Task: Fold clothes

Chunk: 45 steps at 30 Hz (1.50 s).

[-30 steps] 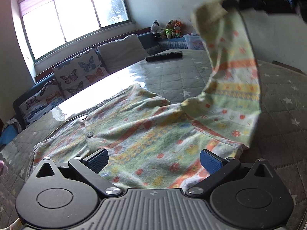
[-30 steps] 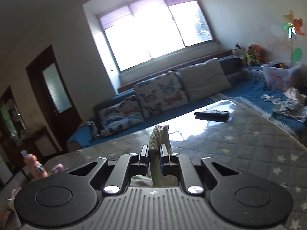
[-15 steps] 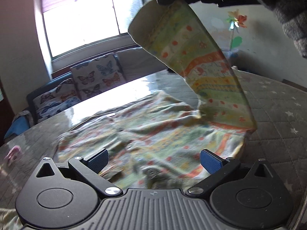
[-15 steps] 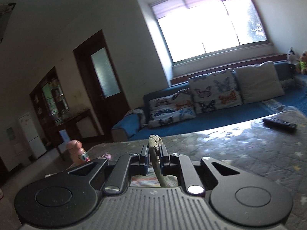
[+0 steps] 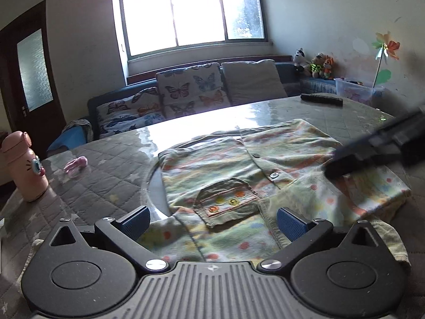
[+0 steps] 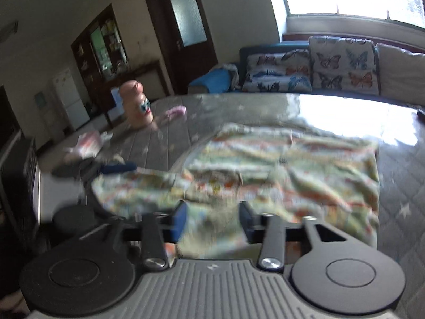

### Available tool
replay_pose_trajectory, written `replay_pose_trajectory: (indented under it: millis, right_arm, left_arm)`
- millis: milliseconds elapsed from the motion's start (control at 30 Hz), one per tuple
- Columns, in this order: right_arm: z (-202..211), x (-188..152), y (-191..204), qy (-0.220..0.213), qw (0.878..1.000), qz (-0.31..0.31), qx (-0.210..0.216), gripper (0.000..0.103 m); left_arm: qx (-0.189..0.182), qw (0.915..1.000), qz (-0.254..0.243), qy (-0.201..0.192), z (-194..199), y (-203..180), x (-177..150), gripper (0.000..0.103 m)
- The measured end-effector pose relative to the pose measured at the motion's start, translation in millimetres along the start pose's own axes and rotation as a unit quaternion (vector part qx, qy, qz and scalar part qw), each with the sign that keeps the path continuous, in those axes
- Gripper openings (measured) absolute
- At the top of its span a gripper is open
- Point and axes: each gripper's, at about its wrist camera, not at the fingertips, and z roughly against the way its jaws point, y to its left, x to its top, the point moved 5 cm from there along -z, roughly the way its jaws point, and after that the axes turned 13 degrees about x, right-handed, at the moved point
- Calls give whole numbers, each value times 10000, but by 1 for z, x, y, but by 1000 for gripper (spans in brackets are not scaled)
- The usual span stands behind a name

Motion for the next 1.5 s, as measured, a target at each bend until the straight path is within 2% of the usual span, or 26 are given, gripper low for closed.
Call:
replay_pose_trajectory:
  millis: [133,333,433,567,633,700,767,833,900,967,1067,1233,1333,1467,1500]
  right_arm:
    - [19,-20,-17,37,9993,-184,-334,45]
    - [43,-56,-66,5,9901,-942,-1037,46]
    - [50,-65,-78,-9,9881,-1067,-1107,42]
    - [56,-54,-81,-131,9886,-949,-1165,43]
    - [50,-40,-85,-259,9888,-889,-1168,43]
    - [44,-29,-89,-359,9896,-809,-1135,42]
    - [33,-20,-96,-387,9900,-742,-1140,39]
    - [22,-15,-105,-346,9895,-712,-1212,37]
    - [14,-14,-112,-297,9887,-694,-1294,35]
    - [5,-18,-119,-216,9881,-703,-1353,33]
    - [0,-20,-117,-109,9877,-536,-1466,33]
    - [4,-17,-101,-129,9887,-279,-1465,33]
    - [4,-16,-91,-143,9912,-243,-1295,35]
    - [-10,-17,-76,-35,9942,-83,-1074,38]
    - [-13,-17,-74,-17,9944,-61,-1050,38]
  left_arm:
    - [-58,10000,77,-23,0,0,3,103]
    - [-345,9993,-27,-117,0,-24,11,102]
    - [-432,9989,-120,-109,-3,-37,14,102]
    - [-439,9988,-200,-82,-12,-50,19,99]
    - [-394,9989,-228,-62,-19,-55,21,94]
    - [-384,9990,-246,8,-26,-59,22,79]
    - [-406,9987,-302,66,-32,-64,20,70]
    - [-413,9984,-383,106,-38,-68,18,57]
    - [-401,9981,-430,207,-44,-70,14,38]
    - [-390,9977,-475,285,-50,-71,10,27]
    - [-288,9974,-577,326,-54,-70,4,20]
    - [-211,9988,-343,285,-47,-60,11,23]
    - [-309,9991,-172,213,-36,-54,18,24]
    - [-495,9982,-318,145,-25,-61,16,40]
    - [-521,9979,-356,140,-24,-63,14,40]
